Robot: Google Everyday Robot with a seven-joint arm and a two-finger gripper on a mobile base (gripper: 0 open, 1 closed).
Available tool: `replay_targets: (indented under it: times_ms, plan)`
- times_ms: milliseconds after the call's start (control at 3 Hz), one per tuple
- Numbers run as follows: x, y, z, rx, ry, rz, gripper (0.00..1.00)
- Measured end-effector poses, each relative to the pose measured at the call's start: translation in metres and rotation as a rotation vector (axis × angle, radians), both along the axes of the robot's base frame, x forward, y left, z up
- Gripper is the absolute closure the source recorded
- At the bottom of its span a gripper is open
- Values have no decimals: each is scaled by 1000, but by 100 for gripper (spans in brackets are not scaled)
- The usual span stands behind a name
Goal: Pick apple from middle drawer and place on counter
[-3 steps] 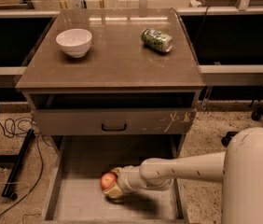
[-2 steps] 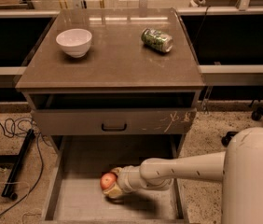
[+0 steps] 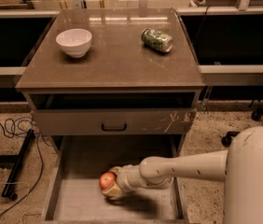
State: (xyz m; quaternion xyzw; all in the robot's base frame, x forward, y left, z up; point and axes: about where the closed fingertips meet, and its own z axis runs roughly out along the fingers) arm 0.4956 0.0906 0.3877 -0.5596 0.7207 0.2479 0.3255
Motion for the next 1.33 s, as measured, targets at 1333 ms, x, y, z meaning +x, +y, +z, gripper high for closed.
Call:
replay_targets:
  times_ms: [1333]
  plan:
    - [-12, -80, 206, 131, -195, 32, 100]
